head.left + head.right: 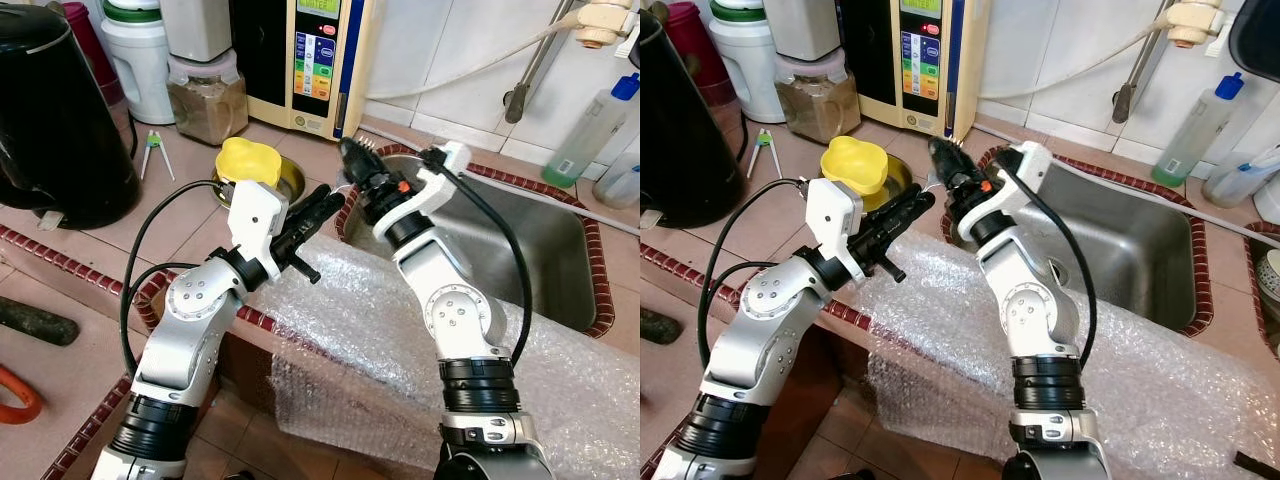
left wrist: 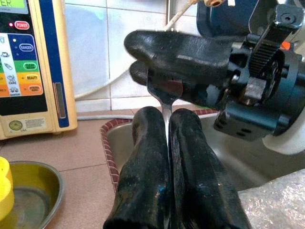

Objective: Kitchen organization

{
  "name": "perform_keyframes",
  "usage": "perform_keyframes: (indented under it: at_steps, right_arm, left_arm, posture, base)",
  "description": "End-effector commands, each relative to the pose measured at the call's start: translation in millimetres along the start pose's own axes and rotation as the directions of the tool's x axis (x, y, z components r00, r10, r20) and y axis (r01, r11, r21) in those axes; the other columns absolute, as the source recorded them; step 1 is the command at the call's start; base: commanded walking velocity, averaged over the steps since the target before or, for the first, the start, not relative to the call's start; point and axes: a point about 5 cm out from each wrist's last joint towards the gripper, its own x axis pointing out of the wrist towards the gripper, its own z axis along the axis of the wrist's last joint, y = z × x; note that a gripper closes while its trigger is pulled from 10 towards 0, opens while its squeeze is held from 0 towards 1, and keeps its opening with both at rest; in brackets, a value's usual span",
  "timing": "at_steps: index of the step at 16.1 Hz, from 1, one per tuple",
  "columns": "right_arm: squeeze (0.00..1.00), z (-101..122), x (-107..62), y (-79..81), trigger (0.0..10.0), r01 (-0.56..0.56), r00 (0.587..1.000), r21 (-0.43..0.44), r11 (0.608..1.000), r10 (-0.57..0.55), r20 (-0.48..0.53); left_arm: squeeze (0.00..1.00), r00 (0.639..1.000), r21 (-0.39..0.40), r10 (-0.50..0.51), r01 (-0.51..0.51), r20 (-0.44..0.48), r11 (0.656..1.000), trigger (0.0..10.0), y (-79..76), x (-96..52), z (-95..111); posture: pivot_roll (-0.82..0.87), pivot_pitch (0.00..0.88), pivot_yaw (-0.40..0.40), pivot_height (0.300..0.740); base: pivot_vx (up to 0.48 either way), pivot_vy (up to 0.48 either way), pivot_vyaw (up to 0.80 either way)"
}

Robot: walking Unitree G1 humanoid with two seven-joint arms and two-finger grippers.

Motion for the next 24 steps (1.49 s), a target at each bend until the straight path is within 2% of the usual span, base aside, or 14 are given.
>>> perform_keyframes:
  at_steps: [1,12,13,14,16,18,20,24]
  right_arm:
    - [0.0,-6.0,4.7,8.3,0.0,-0.031,0.999,0.044,0.999,0.031,-0.01]
    - [0.0,1.2,0.8,-0.4,0.0,0.004,1.0,0.034,0.999,-0.004,0.008]
    - [0.0,1.8,0.0,0.0,0.0,-0.003,1.0,0.031,1.0,0.003,0.007]
    - [0.0,3.5,-1.4,-0.5,0.0,-0.008,1.0,0.017,1.0,0.008,0.009]
    - [0.0,4.2,-1.4,-1.8,0.0,0.003,1.0,0.002,1.0,-0.003,0.011]
    - [0.0,5.6,-0.3,-4.0,0.0,0.026,1.0,-0.064,0.998,-0.025,0.015]
    - [0.0,7.3,0.8,-5.2,0.0,0.045,0.999,-0.115,0.992,-0.043,0.025]
    - [0.0,12.5,0.4,-15.2,0.0,0.114,0.993,-0.137,0.984,-0.107,0.058]
  left_arm:
    - [0.0,1.0,0.009,-0.017,0.016,0.017,1.0,0.0,-2.2,4.2,3.9]
    - [0.0,1.0,0.01,0.01,-0.01,0.008,1.0,0.0,1.6,5.8,-0.2]
    - [0.0,1.0,0.009,0.008,-0.008,0.005,1.0,3.3,1.3,6.7,-0.9]
    - [1.0,1.0,-0.014,0.027,-0.027,0.014,1.0,10.0,3.4,9.1,-1.9]
    - [1.0,1.0,-0.002,0.03,-0.03,0.004,1.0,10.0,4.7,9.8,-2.8]
    - [1.0,0.999,0.015,0.053,-0.053,-0.008,0.998,10.0,8.6,10.9,-5.5]
    - [1.0,0.999,0.0,0.05,-0.05,-0.005,0.999,10.0,8.0,10.4,-5.3]
    - [1.0,1.0,-0.019,0.012,-0.013,-0.02,1.0,10.0,4.9,8.5,-7.9]
  posture:
    - [0.06,0.083,-0.072,0.74]
    - [0.04,0.051,-0.066,0.74]
    - [0.04,0.044,-0.063,0.74]
    - [0.03,0.031,-0.058,0.74]
    - [0.04,0.032,-0.057,0.74]
    - [0.04,0.032,-0.056,0.74]
    - [0.05,0.03,-0.052,0.74]
    - [0.05,0.03,-0.046,0.74]
  base:
    - [0.0,0.0,0.0]
    - [0.0,0.0,0.0]
    - [0.0,0.0,0.0]
    - [0.0,0.0,0.0]
    - [0.0,0.0,0.0]
    - [0.0,0.0,0.0]
    - [0.0,0.0,0.0]
    - [0.0,0.0,0.0]
